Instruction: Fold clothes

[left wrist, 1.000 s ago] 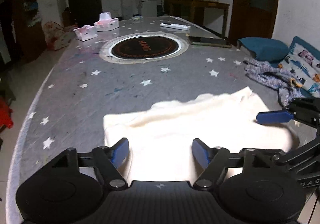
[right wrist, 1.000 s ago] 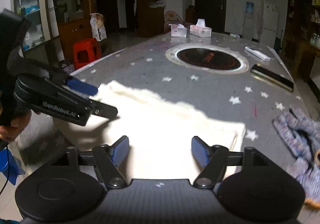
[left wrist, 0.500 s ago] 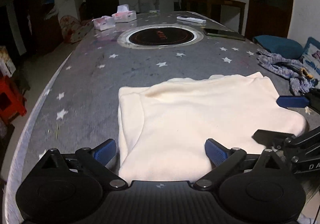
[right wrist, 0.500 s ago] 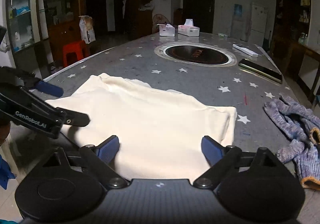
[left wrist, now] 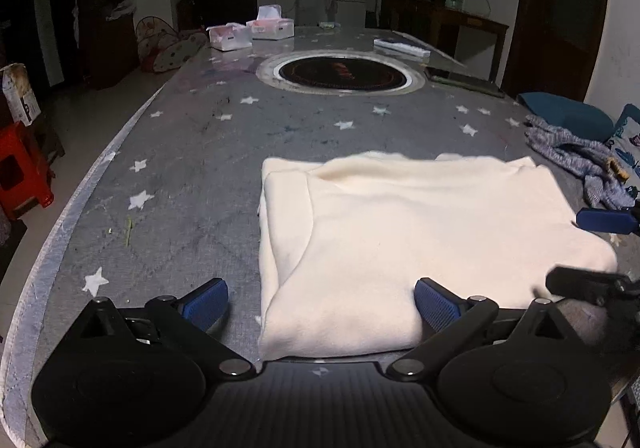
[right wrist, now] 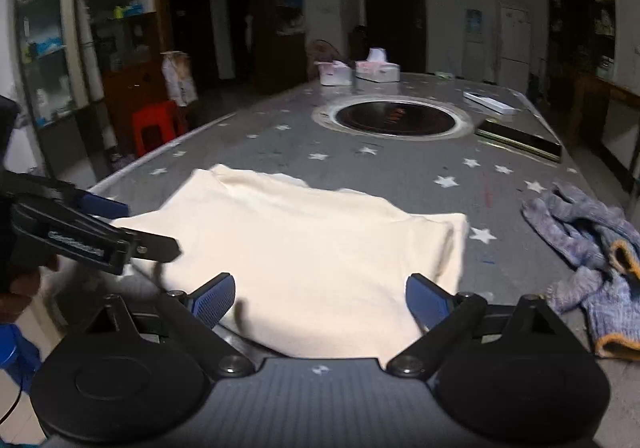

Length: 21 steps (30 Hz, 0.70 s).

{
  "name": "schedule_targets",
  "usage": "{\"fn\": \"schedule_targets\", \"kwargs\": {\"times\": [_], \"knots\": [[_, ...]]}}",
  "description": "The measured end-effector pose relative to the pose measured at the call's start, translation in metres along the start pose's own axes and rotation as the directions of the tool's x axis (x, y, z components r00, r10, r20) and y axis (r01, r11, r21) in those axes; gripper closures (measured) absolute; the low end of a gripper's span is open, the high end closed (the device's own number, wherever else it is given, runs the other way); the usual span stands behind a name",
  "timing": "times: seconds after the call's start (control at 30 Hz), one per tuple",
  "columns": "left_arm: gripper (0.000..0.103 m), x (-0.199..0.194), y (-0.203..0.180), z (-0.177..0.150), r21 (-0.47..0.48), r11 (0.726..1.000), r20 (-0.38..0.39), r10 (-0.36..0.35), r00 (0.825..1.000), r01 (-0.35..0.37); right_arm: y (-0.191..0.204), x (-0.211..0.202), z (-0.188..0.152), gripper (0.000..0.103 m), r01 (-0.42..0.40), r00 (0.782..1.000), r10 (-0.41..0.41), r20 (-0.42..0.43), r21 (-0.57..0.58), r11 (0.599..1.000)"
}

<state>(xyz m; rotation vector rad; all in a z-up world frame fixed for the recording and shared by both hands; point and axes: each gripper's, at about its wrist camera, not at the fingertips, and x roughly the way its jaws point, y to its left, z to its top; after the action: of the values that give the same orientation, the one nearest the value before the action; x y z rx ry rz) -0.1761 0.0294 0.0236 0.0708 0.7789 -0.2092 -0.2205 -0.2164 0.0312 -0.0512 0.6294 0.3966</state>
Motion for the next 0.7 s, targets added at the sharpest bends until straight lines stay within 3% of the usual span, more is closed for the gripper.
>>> {"fn": "schedule_targets", "kwargs": {"times": [0.1,0.33,0.5,0.7], "knots": [[0.000,0.002,0.004,0.000,-0.039,0.999,-0.014,-0.013,1.000,0.012,-0.001,0.011,-0.006,0.009,-0.001,0.998,0.000,-0.057,-0.009,1.000],[0.001,-0.003,0.011,0.005,-0.053,0.999,0.012,0.004,1.000,-0.003,-0.005,0.002,0.007,0.009,-0.032,0.999,0.032,-0.012,0.001,0.999],[0.000,0.005,0.015,0.001,-0.076,0.997,-0.020,-0.018,1.000,0.017,-0.012,0.026,0.006,0.006,-0.054,0.996,0.056,-0.065,0.026,0.998],[0.001,0.004,0.017,0.020,-0.078,0.996,-0.005,-0.036,0.999,0.036,-0.020,0.023,0.019,0.006,-0.070,0.996,0.072,-0.057,0.030,0.997]]}}
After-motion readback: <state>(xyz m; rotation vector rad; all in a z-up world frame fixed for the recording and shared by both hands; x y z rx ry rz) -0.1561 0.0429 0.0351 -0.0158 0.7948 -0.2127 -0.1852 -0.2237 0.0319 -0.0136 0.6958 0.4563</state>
